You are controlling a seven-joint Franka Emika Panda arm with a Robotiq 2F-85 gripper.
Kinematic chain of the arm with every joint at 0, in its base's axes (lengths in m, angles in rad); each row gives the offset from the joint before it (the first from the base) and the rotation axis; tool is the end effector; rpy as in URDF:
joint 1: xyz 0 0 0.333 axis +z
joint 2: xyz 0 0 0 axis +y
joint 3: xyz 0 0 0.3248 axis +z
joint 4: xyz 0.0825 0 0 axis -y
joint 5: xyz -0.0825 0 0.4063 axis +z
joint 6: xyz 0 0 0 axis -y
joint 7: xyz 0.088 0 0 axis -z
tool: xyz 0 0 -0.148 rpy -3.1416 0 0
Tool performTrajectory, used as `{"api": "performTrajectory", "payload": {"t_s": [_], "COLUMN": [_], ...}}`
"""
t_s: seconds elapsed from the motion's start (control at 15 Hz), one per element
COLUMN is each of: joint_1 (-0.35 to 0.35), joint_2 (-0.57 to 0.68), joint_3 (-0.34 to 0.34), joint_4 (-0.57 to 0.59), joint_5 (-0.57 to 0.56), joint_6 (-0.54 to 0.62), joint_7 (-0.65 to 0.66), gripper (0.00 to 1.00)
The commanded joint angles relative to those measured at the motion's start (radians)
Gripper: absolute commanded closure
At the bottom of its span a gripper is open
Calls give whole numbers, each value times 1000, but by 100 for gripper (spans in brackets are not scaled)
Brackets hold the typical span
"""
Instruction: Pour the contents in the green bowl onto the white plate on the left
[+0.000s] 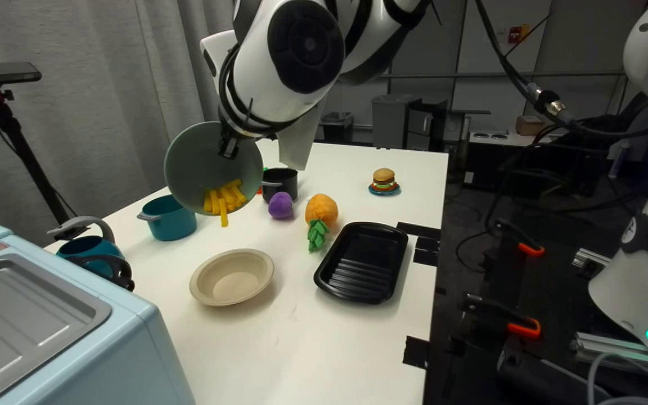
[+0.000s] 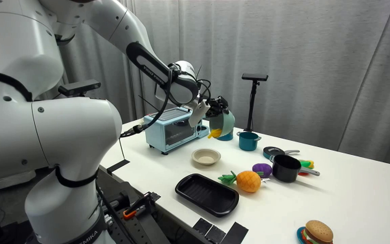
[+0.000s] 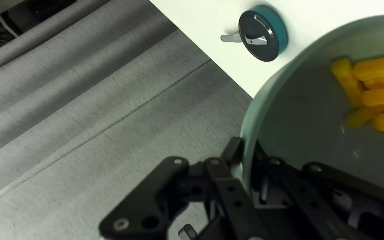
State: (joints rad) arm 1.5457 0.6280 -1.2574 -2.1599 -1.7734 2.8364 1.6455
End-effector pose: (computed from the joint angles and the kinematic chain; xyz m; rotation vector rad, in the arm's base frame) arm 0.5652 0.2055 0.2575 2.0395 0.6705 1.1326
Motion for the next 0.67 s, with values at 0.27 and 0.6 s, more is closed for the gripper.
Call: {"api": "performTrajectory", "payload": {"t_s": [0.27, 0.6], "joint_1": [53, 60], "joint_2": [-8, -9], "joint_3": [-37, -37], "joint_4": [-41, -38], "joint_5": [-48, -93], "joint_6": [-74, -90], "joint_7": [38, 52], "gripper": [98, 98]}}
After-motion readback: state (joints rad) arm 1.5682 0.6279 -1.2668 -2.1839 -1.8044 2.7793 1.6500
